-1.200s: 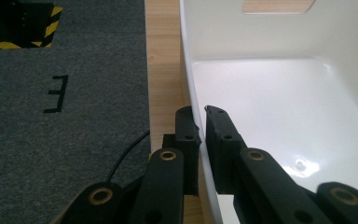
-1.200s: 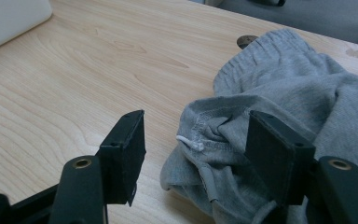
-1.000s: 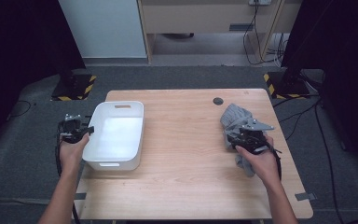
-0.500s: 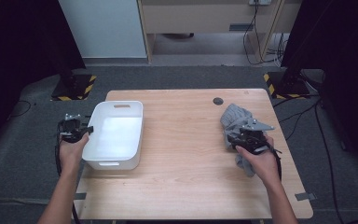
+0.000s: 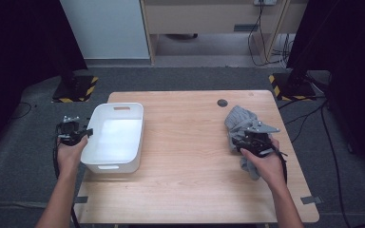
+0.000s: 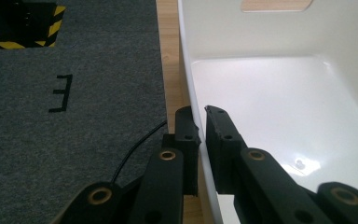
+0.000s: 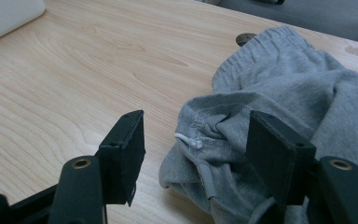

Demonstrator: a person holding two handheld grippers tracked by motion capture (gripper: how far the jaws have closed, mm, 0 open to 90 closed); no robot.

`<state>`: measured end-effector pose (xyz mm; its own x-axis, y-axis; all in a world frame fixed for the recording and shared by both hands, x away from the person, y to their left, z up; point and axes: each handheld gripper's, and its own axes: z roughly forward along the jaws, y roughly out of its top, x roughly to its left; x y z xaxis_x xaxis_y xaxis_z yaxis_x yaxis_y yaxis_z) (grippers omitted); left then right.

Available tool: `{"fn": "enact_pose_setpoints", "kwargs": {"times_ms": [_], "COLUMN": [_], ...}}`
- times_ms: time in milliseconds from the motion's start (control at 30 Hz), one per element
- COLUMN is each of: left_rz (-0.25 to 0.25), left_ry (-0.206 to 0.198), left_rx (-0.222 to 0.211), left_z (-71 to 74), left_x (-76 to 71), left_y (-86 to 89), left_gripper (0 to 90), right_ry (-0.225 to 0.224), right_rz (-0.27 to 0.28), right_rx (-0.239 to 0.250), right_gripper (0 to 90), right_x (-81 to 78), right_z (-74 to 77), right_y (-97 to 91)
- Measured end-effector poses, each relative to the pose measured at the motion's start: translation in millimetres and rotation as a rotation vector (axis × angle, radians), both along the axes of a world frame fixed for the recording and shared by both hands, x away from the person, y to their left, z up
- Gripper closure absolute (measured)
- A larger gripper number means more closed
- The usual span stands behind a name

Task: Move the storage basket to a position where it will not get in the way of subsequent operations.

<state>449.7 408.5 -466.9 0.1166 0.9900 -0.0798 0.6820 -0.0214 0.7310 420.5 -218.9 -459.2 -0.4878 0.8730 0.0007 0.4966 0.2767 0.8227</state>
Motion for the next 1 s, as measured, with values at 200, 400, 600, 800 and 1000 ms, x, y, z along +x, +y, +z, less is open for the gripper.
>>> {"fn": "enact_pose_setpoints", "kwargs": {"times_ms": [200,400,600,800,1000], "left_rz": [-0.006,-0.01,-0.049,-0.127,-0.201], "left_ry": [-0.02,-0.072,-0.137,-0.129,-0.134], "left_rx": [0.007,0.04,0.081,0.079,0.057], "left_z": [0.0,9.7,36.0,54.4,63.6], "left_x": [-0.3,-2.3,-7.9,-10.0,-9.2], "left_y": [-0.2,-2.8,-16.9,-46.0,-79.8], "left_gripper": [75.6,60.2,47.1,36.7,31.7], "right_ry": [-0.001,-0.014,-0.034,-0.043,-0.039], "right_rz": [0.007,0.008,0.003,0.001,0.006], "right_rx": [0.005,0.013,0.001,-0.007,-0.016], "right_gripper": [34.5,29.6,24.7,24.7,25.1], "right_x": [0.0,0.0,-0.1,-0.4,0.8], "right_z": [0.4,3.1,6.4,10.0,8.8], "right_y": [0.3,-1.6,-3.9,-2.6,1.3]}}
